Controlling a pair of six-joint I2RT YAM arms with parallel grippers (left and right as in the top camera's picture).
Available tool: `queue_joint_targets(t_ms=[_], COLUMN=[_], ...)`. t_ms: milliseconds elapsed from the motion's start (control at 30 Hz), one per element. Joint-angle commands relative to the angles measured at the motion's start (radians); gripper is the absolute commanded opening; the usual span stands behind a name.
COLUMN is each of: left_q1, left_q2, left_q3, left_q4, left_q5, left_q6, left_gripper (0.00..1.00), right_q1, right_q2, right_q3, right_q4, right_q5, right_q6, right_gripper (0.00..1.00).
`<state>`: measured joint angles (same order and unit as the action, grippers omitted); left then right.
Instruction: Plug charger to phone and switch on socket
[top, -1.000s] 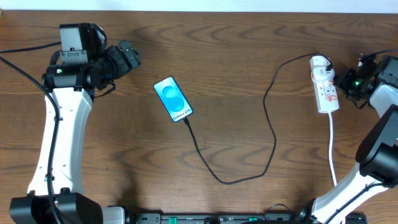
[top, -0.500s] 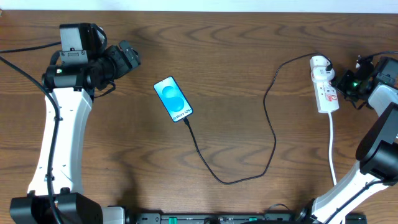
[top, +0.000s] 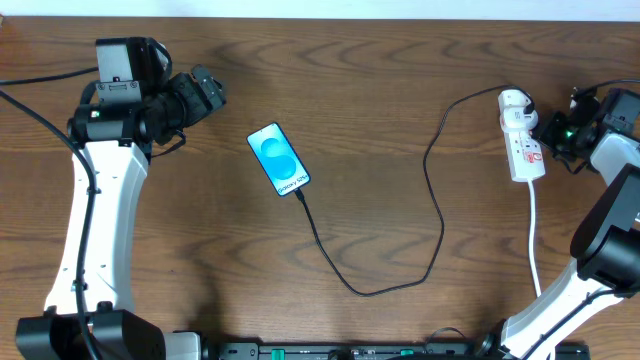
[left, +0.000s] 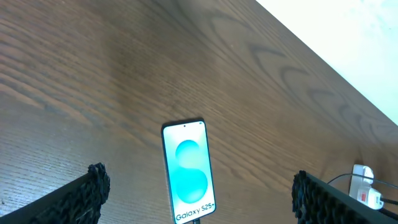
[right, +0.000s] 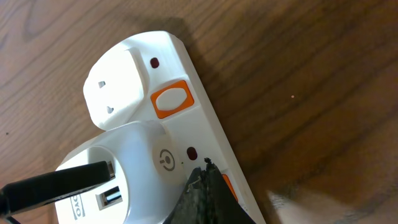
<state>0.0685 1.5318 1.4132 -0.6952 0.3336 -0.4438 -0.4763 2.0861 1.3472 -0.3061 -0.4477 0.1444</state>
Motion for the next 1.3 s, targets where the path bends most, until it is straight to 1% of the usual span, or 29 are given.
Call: queue_joint_targets(t_ms=[0, 933, 1267], left_q1=[-0.002, -0.002, -0.002], left_q2=[0.004, 0.004, 0.004], left_q3=[-0.008, -0.008, -0.008], left_q4=[0.000, 0.000, 0.000], left_q5=[-0.010, -0.010, -0.010], left_q6=[0.010, 0.009, 0.009], left_gripper=[0.95, 0.95, 0.95], right_q1=[0.075, 0.111, 0.106], right_q2=[0.024, 0.024, 0.024], right_q3=[-0.020, -0.020, -0.019], right_q4=[-0.053, -0.143, -0.131], right_q5=[-0.082, -0.113, -0.104], right_q6=[-0.019, -0.011, -0.011], right_gripper=[0.01, 0.01, 0.01])
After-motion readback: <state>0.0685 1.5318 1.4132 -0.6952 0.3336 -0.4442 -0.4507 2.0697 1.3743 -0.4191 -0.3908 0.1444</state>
